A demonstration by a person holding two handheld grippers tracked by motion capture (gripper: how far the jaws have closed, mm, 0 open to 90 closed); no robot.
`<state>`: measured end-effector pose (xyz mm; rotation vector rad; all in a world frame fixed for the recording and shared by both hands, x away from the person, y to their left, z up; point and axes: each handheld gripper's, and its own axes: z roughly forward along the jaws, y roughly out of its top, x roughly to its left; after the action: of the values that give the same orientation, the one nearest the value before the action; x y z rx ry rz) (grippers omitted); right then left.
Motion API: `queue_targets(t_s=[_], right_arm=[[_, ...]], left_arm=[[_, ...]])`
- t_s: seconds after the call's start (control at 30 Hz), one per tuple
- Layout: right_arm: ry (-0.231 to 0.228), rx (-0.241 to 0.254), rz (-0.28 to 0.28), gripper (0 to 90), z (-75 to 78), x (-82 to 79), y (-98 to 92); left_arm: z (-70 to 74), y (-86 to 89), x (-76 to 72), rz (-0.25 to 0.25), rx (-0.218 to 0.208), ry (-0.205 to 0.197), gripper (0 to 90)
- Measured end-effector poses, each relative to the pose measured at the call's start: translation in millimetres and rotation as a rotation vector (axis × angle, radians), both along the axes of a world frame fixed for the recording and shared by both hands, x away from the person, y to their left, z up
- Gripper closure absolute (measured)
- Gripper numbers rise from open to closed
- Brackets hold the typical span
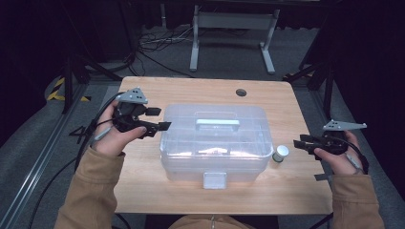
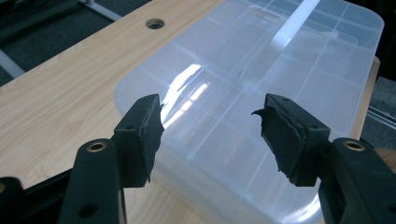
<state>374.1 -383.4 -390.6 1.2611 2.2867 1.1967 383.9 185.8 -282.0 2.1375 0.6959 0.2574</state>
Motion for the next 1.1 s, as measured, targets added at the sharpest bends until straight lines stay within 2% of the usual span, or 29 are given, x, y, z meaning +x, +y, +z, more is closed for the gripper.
queue_targets(t_s=[0.13, 0.33, 0.5, 0.6, 0.73, 0.77, 0.8, 0.9, 1.03, 1.1], right_arm=[[0.0, 0.0, -0.004, 54.1, -1.7, -4.9, -3.1], [0.002, 0.012, -0.005, 53.3, -3.8, -8.2, -4.7], [-0.008, 0.043, 0.036, 55.0, -5.3, -6.3, -2.5], [-0.017, 0.057, 0.059, 55.3, -4.9, -4.5, 0.2], [-0.06, 0.053, 0.087, 53.8, -3.5, -1.0, 5.1], [-0.039, 0.065, 0.083, 53.8, -2.9, -0.9, 6.4], [-0.038, 0.059, 0.085, 53.8, -2.3, -0.4, 7.8], [-0.052, 0.054, 0.104, 53.7, -0.4, 0.5, 11.2], [-0.059, 0.046, 0.108, 53.7, 1.9, 0.8, 15.0], [-0.059, 0.046, 0.107, 53.7, 2.3, 0.7, 15.6]], left_arm=[[5.2, -19.5, 6.6, -0.039, 0.003, -0.016, 38.5], [5.3, -38.2, 11.7, -0.067, 0.005, -0.02, 37.9], [1.8, -55.3, 13.6, -0.094, 0.015, -0.023, 36.6], [-0.5, -61.3, 14.5, -0.106, 0.015, -0.018, 36.2], [-7.3, -69.9, 14.9, -0.12, 0.035, -0.005, 35.4], [-9.3, -72.1, 15.1, -0.122, 0.046, 0.0, 35.1], [-10.7, -73.7, 14.9, -0.121, 0.044, 0.004, 34.7], [-15.2, -78.9, 16.1, -0.133, 0.056, 0.01, 34.1], [-19.7, -85.5, 19.3, -0.121, 0.084, 0.0, 34.1], [-20.9, -87.2, 19.9, -0.122, 0.08, -0.001, 34.4]])
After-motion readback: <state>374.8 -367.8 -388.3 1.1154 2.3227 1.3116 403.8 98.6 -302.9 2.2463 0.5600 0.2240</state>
